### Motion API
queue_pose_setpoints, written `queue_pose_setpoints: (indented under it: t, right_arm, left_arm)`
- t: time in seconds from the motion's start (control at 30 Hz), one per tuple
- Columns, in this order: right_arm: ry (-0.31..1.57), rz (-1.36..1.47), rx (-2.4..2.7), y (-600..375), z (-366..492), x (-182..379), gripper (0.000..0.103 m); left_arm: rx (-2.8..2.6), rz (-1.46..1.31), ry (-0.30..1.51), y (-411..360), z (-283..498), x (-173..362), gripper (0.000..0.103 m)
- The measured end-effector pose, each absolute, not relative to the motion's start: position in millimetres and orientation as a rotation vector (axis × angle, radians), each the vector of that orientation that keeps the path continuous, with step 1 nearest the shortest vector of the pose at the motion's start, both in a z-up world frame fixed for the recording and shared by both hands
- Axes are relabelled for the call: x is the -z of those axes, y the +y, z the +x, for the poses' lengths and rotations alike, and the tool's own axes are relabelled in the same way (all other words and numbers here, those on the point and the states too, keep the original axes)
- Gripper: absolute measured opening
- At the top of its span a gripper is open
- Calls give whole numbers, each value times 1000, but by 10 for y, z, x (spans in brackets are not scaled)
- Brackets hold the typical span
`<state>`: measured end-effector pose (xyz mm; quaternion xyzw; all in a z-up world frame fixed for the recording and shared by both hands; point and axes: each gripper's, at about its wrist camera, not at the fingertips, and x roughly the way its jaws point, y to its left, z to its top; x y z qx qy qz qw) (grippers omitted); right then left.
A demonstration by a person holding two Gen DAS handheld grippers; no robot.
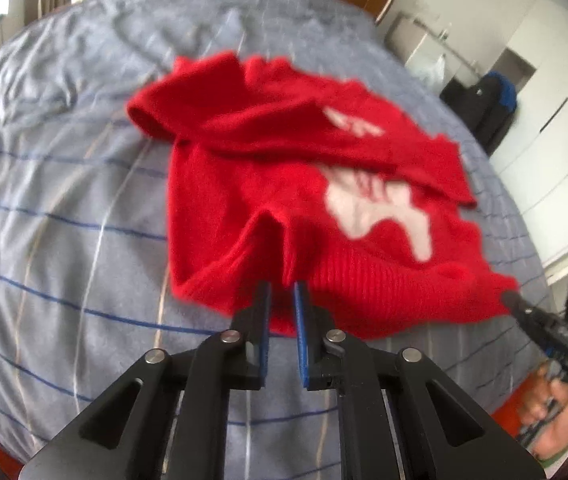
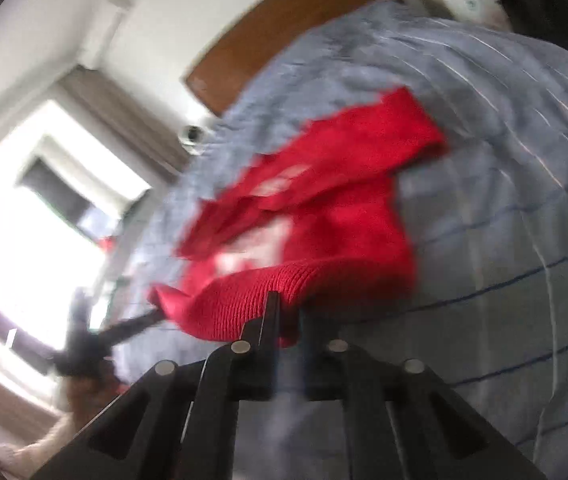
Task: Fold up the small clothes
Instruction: 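Grasp the sweater hem with the left tool while the right tool grasps the hem too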
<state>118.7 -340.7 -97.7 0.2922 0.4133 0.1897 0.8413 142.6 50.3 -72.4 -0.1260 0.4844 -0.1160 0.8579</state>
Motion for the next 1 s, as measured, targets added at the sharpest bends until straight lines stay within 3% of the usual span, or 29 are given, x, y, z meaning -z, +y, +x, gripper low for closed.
queue_pose_setpoints:
  t: [0.07, 0.1, 0.2, 0.63, 0.67, 0.73, 1.0]
  right_arm:
    - [912, 654, -387, -3420, 1194, 1108, 9]
    - [911, 663, -398, -3419, 1169, 1113, 9]
    - [906, 657, -423, -3421, 1100, 1054, 9]
    - [882, 575, -462, -3356, 1034, 927, 9]
    - [878, 565, -467, -3362, 1007, 909, 9]
    - [873, 547, -471, -3368, 958, 880, 9]
    - [884, 528, -501, -3452, 693, 736, 9]
  left_arm:
    - [287, -268, 991, 570, 1344, 651, 10]
    - [302, -264, 979, 596, 1295, 624, 19]
    - [349, -290, 968, 723, 1181, 601, 31]
    - [411, -268, 1069, 435, 1518, 874, 31]
    - [410, -268, 1068, 429, 1517, 866, 30]
    - [409, -256, 1062, 432, 1468, 837, 6]
    - [440, -290, 1101, 856, 708, 539, 4]
